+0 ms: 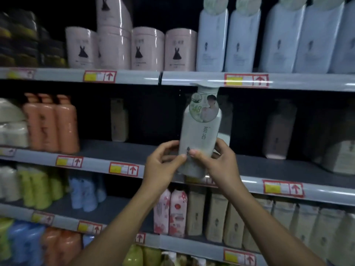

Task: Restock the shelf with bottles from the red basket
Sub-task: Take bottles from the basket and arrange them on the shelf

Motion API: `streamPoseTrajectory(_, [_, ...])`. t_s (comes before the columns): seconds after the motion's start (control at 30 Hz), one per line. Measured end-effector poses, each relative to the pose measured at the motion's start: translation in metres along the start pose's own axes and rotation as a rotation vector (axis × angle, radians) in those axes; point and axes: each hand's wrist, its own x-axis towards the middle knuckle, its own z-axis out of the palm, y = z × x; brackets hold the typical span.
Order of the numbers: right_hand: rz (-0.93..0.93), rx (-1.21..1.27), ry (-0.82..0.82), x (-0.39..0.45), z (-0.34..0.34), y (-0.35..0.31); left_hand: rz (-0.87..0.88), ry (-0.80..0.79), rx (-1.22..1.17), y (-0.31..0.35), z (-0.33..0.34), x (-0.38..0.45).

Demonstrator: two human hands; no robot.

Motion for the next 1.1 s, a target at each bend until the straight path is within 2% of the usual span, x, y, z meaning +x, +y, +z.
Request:
streamPoseTrajectory(0.1, [-0.010,-0.025,-0.002,0.025,0.010,0.010,0.021,0.078,0.025,-0.011,0.008,0.019])
streamPoseTrajectory(0.2, [-0.013,-0.178,0.025,0.043,0.017,0.025,0.007,0.160,0.062,-0.024,0.014,0.033])
streamPoseTrajectory(0.3, [-0.001,-0.179,0.021,0.058,0.020,0.035,0.019,0.211,0.072,-0.035,0.017,0.042])
streamPoseTrajectory(0.43, [0.037,-0.149,0.011,0.072,0.018,0.044,0.017,0.199,0.159,-0.044,0.023,0.049])
streamPoseTrajectory(0.57, [-0.034,-0.233,0.047,0.076,0.017,0.049,-0.035,0.178,0.188,-0.052,0.030,0.049])
streamPoseTrajectory(0.73, [-0.011,-0.262,0.109,0.063,0.007,0.056,-0.032,0.164,0.280,-0.059,0.040,0.044])
streamPoseTrajectory(0.93, [0.084,-0.538,0.135,0.051,0.010,0.064,0.020,0.142,0.453,-0.058,0.049,0.043])
streamPoseTrajectory(1.1, [0.096,-0.592,0.148,0.057,0.018,0.065,0.004,0.221,0.481,-0.061,0.042,0.049])
